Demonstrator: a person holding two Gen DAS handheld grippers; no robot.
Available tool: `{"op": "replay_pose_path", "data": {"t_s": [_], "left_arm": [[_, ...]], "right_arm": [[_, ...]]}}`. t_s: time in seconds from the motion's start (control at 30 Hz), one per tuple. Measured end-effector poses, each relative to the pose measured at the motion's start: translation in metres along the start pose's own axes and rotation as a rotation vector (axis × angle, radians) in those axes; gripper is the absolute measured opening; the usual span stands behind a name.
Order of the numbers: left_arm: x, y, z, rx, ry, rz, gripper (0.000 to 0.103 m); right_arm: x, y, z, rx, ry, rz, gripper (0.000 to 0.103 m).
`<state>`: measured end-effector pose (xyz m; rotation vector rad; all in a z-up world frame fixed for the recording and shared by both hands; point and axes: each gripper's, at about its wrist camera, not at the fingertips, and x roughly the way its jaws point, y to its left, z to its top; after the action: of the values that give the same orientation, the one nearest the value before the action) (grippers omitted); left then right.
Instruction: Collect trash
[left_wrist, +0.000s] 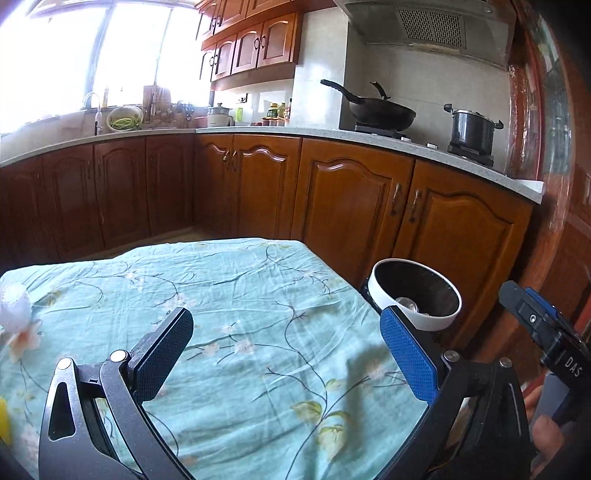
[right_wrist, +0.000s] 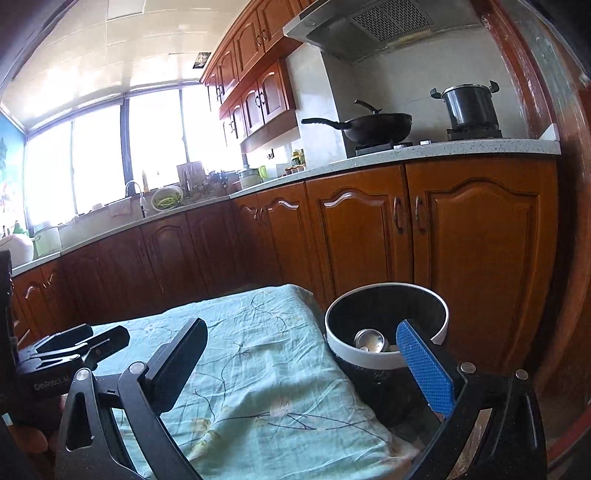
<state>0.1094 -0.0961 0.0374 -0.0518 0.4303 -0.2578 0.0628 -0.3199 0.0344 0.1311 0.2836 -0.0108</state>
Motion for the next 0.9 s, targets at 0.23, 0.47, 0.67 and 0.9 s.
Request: {"op": "replay_pose_path", "data": {"t_s": [0.23, 0.47, 0.67, 0.9], "left_arm": [[-0.013, -0.005, -0.009, 0.044, -0.018, 0.029, 0.103], [-0.021, -0.009, -0.019, 0.063, -0.027, 0.064, 0.103], [-0.028, -0.011, -0.022, 0.069, -0.048, 0.096, 0.103], [-0.031, -0.011, -0.023, 0.064, -0.055, 0.112, 0.103]], "right_arm": [[-0.003, -0.002, -0.004, 0.004, 0.019, 0.007, 0.103], [-0.004, -0.003, -0.016, 0.014, 0.036, 0.005, 0.103], [-0.006, 0.000, -0.019, 0.002, 0.033, 0.007, 0.103], [-0.010, 0.001, -0.018, -0.007, 0.018, 0.000, 0.103]]}}
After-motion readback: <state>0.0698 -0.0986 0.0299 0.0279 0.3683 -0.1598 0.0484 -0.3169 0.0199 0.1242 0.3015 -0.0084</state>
